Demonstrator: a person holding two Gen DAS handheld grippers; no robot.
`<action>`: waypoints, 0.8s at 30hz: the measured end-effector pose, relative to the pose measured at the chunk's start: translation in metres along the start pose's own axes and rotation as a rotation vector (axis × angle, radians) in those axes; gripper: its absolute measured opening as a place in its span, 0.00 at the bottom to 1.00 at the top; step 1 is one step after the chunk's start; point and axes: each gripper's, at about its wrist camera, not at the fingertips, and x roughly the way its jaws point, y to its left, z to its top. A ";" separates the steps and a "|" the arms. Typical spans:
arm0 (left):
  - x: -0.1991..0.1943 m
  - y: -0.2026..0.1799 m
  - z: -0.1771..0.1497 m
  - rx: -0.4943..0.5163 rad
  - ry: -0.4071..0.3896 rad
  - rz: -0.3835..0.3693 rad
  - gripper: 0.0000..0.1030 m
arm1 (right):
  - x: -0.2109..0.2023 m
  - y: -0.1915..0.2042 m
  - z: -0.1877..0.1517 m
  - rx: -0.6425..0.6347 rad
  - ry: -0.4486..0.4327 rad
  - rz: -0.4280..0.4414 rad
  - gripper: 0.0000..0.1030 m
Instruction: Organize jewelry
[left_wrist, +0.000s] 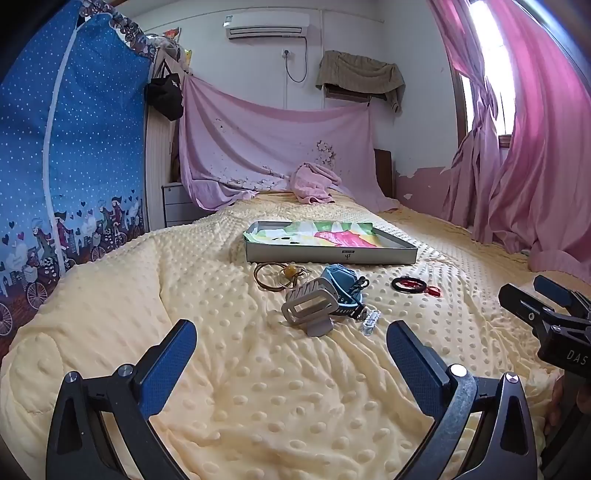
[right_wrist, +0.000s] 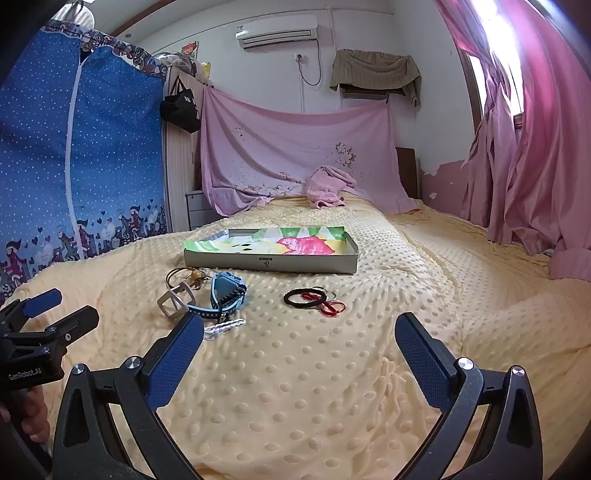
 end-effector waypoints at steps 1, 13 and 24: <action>0.000 0.000 0.000 0.000 0.002 -0.001 1.00 | 0.000 0.000 0.000 0.001 0.000 0.001 0.99; 0.000 0.000 0.000 0.003 0.003 0.001 1.00 | 0.000 0.000 0.000 0.001 -0.003 0.001 0.99; -0.001 0.000 0.000 0.005 0.004 0.003 1.00 | 0.000 0.000 -0.001 0.002 -0.003 0.001 0.99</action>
